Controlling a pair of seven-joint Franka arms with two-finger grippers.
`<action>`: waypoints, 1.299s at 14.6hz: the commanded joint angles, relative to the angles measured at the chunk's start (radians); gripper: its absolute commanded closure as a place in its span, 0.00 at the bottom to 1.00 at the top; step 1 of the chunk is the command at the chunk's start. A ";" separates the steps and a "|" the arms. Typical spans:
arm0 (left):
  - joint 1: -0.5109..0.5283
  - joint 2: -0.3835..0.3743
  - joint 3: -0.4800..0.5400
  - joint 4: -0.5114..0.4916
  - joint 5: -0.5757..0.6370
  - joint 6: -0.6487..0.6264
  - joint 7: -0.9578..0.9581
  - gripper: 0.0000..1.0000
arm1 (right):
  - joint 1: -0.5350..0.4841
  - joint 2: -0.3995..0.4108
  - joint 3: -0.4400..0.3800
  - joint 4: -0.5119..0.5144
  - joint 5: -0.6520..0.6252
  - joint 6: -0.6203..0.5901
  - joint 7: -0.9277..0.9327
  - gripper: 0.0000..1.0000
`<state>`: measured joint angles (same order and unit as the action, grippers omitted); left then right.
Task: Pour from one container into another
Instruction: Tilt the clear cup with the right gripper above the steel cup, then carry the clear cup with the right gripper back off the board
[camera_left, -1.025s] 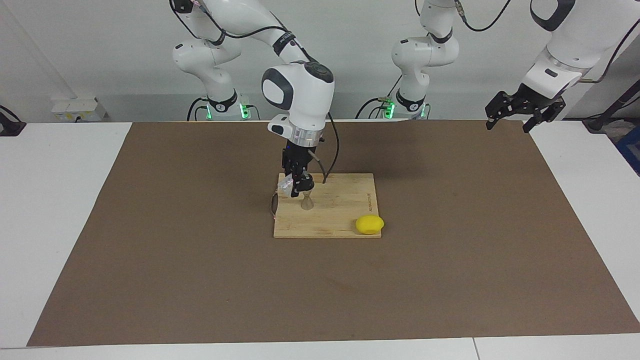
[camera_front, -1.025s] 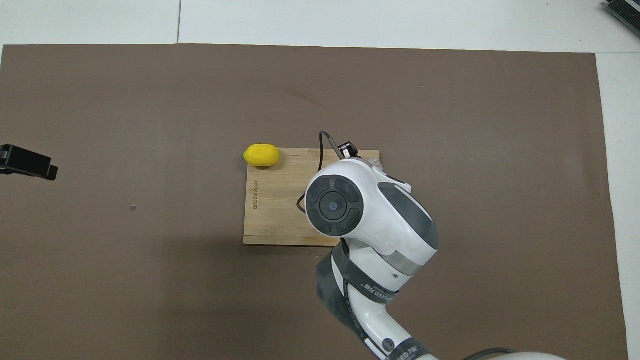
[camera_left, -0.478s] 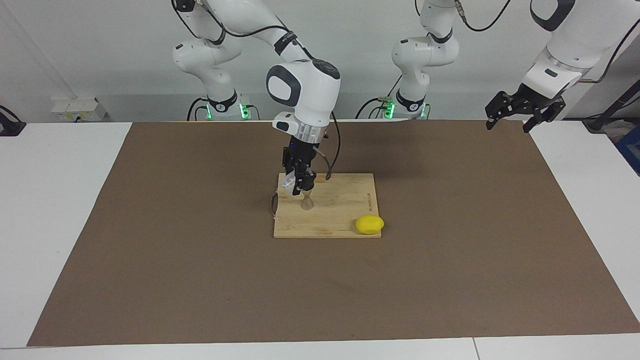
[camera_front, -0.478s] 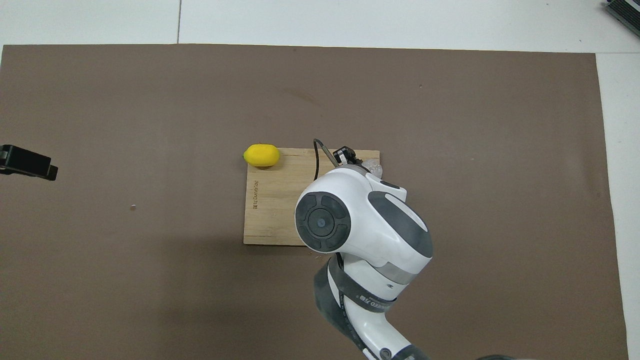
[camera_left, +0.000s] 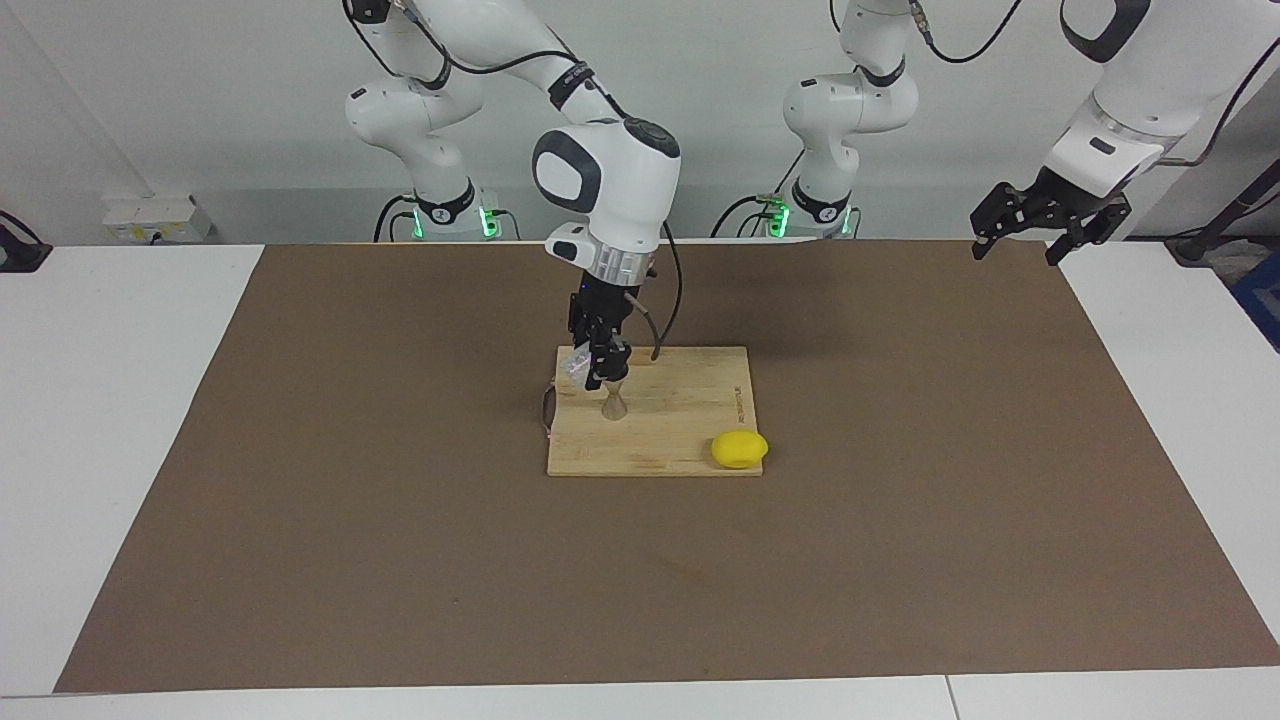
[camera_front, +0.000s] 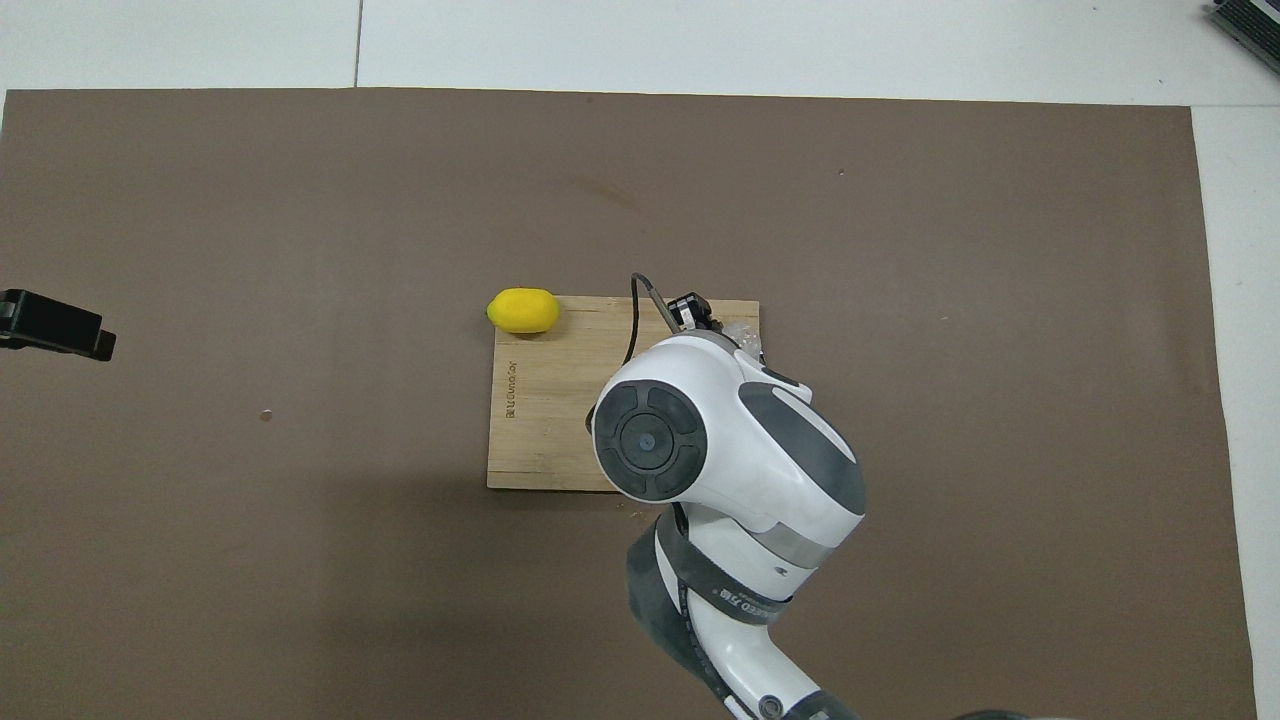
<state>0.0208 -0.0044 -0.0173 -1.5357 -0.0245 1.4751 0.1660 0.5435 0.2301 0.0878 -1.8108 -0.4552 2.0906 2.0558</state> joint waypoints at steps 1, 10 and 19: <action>-0.004 -0.031 0.000 -0.032 0.017 -0.004 -0.010 0.00 | -0.022 -0.003 0.006 0.005 0.081 0.020 0.018 1.00; -0.004 -0.031 0.000 -0.032 0.017 -0.004 -0.010 0.00 | -0.121 0.015 0.006 0.007 0.323 0.066 -0.018 1.00; -0.004 -0.031 0.000 -0.032 0.017 -0.004 -0.011 0.00 | -0.390 -0.008 0.004 -0.117 0.881 0.069 -0.412 1.00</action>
<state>0.0208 -0.0044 -0.0173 -1.5357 -0.0245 1.4751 0.1659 0.2391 0.2508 0.0802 -1.8600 0.2906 2.1391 1.7803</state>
